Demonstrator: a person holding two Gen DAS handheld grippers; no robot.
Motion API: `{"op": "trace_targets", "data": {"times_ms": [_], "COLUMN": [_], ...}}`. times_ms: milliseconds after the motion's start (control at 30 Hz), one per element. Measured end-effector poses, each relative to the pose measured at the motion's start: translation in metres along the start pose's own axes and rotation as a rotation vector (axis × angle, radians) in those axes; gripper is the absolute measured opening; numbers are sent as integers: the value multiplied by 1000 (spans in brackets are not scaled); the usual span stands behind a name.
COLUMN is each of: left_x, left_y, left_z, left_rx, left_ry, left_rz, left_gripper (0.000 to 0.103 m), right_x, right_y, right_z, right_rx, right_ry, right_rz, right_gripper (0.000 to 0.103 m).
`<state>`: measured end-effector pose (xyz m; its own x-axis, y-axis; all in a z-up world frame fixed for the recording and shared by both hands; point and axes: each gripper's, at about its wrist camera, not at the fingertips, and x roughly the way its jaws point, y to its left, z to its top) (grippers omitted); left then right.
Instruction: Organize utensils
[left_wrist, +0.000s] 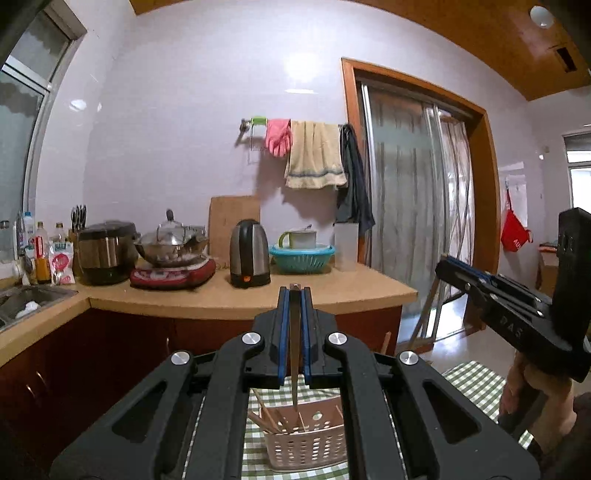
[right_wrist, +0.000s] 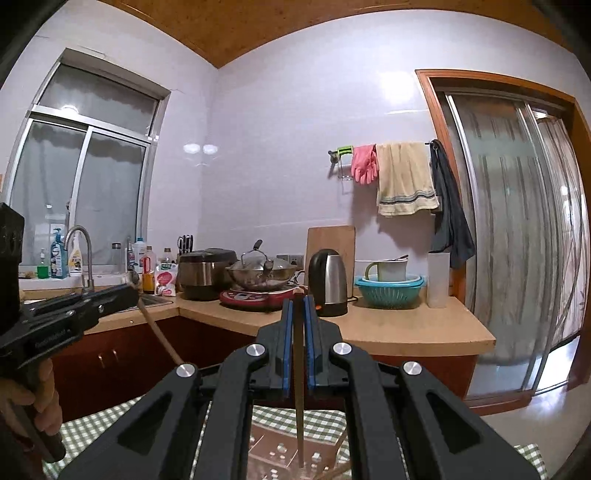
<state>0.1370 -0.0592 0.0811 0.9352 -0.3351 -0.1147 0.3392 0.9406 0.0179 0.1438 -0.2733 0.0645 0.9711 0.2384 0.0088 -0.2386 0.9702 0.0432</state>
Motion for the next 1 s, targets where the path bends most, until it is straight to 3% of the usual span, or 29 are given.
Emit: {"op": "trace_targets", "data": {"times_ms": [533,633,700,1000], "left_x": [70,73,73,51], "left_y": [19,22,22,17], "left_z": [-73,-79,-80,-67], "left_rx": [-39,-58,-62,-41], "left_ry": [204,219,221,148], "left_rz": [2,5,8,40], "left_gripper": [7,9,18,66], "right_x": [54,56,55,39], "right_y": [-10,-11,-12,-3], "right_z": [-81,-85,-86,-70], "right_rx": [57,60,60,36], "right_ry": [186,201,203,182], "right_rz": [-21,-24,-29,-43], "right_gripper": [7,13,30,66]}}
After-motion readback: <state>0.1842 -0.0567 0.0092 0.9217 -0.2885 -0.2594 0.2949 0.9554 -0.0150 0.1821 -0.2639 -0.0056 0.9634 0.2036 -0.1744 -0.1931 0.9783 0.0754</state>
